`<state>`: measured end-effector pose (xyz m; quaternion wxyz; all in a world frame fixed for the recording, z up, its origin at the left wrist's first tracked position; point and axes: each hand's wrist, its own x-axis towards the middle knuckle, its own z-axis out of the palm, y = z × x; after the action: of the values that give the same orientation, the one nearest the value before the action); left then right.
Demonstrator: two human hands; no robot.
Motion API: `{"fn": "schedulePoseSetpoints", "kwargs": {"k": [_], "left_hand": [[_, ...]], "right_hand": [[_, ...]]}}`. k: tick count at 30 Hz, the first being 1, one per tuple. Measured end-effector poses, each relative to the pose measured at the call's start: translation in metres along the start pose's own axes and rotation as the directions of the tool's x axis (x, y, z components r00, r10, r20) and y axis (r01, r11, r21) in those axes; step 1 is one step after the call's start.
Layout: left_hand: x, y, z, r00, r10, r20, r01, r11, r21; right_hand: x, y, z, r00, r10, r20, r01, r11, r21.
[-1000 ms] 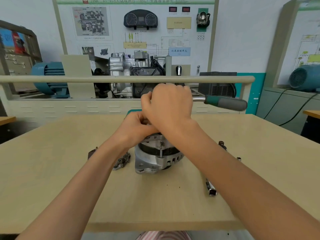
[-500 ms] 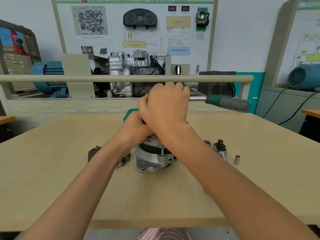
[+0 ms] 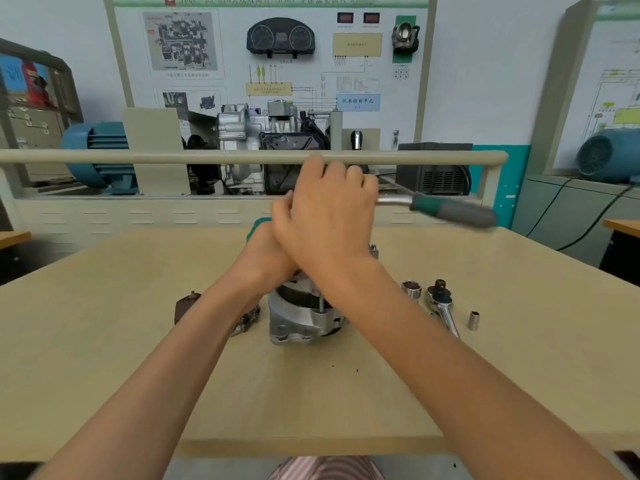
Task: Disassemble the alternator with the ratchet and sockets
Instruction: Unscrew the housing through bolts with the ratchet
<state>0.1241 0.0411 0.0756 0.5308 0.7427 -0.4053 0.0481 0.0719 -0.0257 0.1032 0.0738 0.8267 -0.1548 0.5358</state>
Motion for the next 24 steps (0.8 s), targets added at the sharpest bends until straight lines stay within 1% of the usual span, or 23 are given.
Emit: {"fn": "schedulePoseSetpoints", "kwargs": {"k": [1,2,3,4,5,6,7,8,9,10,11,12,13,14,15,16,17,19,20,21,22,24], "left_hand": [[-0.001,0.001,0.002,1.0,-0.01,-0.015,0.01,1.0,0.016],[-0.002,0.001,0.003,1.0,-0.005,-0.004,0.005,1.0,-0.001],[-0.004,0.001,0.003,1.0,-0.006,0.019,0.007,0.999,-0.035],[-0.005,0.0,0.001,0.999,-0.009,0.049,0.012,0.997,-0.075],[-0.006,0.0,-0.001,0.996,-0.016,0.09,0.028,0.99,-0.135],[-0.006,-0.001,-0.004,0.99,-0.026,0.139,0.053,0.979,-0.198],[-0.005,-0.001,-0.005,0.983,-0.033,0.18,0.076,0.969,-0.235],[-0.005,-0.002,-0.007,0.979,-0.037,0.2,0.088,0.964,-0.251],[-0.005,-0.002,-0.007,0.978,-0.043,0.205,0.096,0.961,-0.258],[-0.006,0.0,-0.007,0.98,-0.045,0.195,0.095,0.962,-0.256],[-0.006,0.001,-0.006,0.984,-0.036,0.175,0.079,0.965,-0.249],[-0.006,0.0,-0.006,0.991,0.001,0.137,0.029,0.976,-0.214],[-0.005,0.0,-0.004,0.995,0.037,0.097,-0.023,0.989,-0.149],[-0.004,-0.001,-0.004,0.996,0.06,0.071,-0.054,0.996,-0.077],[-0.003,0.0,-0.003,0.997,0.063,0.054,-0.062,0.998,-0.022],[-0.003,-0.001,-0.003,0.998,0.051,0.046,-0.051,0.999,0.0],[-0.003,-0.001,-0.003,0.998,0.041,0.044,-0.041,0.999,-0.019],[-0.004,-0.005,-0.003,0.998,0.018,0.057,-0.013,0.996,-0.091],[-0.005,-0.007,-0.003,0.998,0.019,0.055,-0.013,0.993,-0.117],[-0.005,-0.009,-0.003,0.998,0.023,0.064,-0.013,0.989,-0.149],[-0.006,-0.01,-0.002,0.997,0.029,0.071,-0.016,0.984,-0.176],[-0.005,-0.01,-0.001,0.997,0.033,0.074,-0.019,0.982,-0.188]], "right_hand": [[0.004,0.001,0.0,1.0,0.027,0.005,-0.027,0.999,-0.046],[0.011,0.002,0.001,1.0,0.016,0.012,-0.016,0.999,0.03],[0.016,0.005,0.001,0.999,-0.018,0.039,0.009,0.977,0.213],[0.019,0.007,0.0,0.996,-0.034,0.076,-0.005,0.886,0.463],[0.022,0.011,0.0,0.988,-0.027,0.152,-0.09,0.704,0.705],[0.026,0.017,0.002,0.974,0.015,0.228,-0.212,0.424,0.88],[0.028,0.02,0.0,0.939,0.049,0.341,-0.344,0.077,0.936],[0.03,0.021,-0.004,0.889,0.047,0.456,-0.434,-0.233,0.87],[0.03,0.022,-0.005,0.857,0.041,0.514,-0.463,-0.377,0.802],[0.029,0.02,-0.005,0.869,0.056,0.491,-0.445,-0.346,0.826],[0.024,0.017,-0.006,0.924,0.101,0.369,-0.36,-0.102,0.927],[0.016,0.014,-0.004,0.979,0.094,0.181,-0.2,0.264,0.944],[0.007,0.009,-0.002,1.0,0.013,0.021,-0.025,0.638,0.77],[0.001,0.005,0.0,0.997,-0.043,-0.066,0.07,0.88,0.469],[-0.003,0.002,-0.001,0.995,-0.073,-0.069,0.087,0.967,0.241],[-0.004,0.002,-0.003,0.997,-0.071,-0.016,0.073,0.979,0.188],[-0.001,0.006,-0.007,0.997,-0.08,0.012,0.075,0.965,0.251],[0.005,0.018,-0.012,0.987,-0.152,0.042,0.116,0.88,0.46],[0.007,0.024,-0.014,0.981,-0.189,0.053,0.13,0.831,0.542],[0.01,0.03,-0.013,0.973,-0.222,0.063,0.144,0.797,0.587],[0.012,0.036,-0.012,0.969,-0.237,0.065,0.153,0.789,0.595],[0.017,0.046,-0.006,0.97,-0.225,0.09,0.144,0.832,0.536]]}}
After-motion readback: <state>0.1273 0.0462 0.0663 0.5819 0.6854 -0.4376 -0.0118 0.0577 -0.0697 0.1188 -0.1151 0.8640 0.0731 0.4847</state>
